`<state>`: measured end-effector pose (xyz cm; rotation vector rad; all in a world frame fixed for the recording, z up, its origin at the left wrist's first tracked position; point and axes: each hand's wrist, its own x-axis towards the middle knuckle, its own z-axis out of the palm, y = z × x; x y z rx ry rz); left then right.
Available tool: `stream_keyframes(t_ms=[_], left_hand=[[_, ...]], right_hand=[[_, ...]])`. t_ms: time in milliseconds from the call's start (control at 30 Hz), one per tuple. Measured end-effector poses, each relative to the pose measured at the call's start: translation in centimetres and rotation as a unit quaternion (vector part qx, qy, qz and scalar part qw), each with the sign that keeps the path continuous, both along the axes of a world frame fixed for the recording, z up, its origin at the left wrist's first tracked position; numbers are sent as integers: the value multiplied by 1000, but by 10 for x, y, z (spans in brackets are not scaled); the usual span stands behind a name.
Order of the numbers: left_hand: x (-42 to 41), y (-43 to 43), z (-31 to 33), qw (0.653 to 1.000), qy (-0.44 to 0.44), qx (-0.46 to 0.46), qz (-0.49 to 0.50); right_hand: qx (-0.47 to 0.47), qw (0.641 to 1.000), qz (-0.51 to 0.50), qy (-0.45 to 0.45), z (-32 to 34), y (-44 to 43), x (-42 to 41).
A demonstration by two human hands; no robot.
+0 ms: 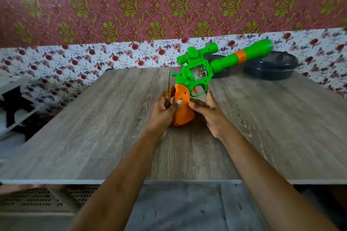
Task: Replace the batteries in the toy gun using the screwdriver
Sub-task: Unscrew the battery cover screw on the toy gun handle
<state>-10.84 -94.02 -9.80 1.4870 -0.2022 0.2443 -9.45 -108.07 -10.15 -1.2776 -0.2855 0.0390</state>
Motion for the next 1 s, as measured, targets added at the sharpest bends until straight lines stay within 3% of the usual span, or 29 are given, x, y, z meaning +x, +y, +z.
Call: stream_keyframes(t_ms=[200,433,633,800,1000], left_hand=[[-2,0,2,1000,22,5,0],[-7,11,10,997,22,41,54],[-15,30,0,972,-18,198,122],[-19,28,7,992,-15,76,99],[-6,18,2,991,40,110,64]], right_hand=[[-86,996,27,-6,-1,-1,1],[-101,995,15,13,-2,-2,5],[-110,993,-23,27,-2,-1,6],[-170,985,-4,0,-2,5,5],[-199,980,6,-16,-2,3,7]])
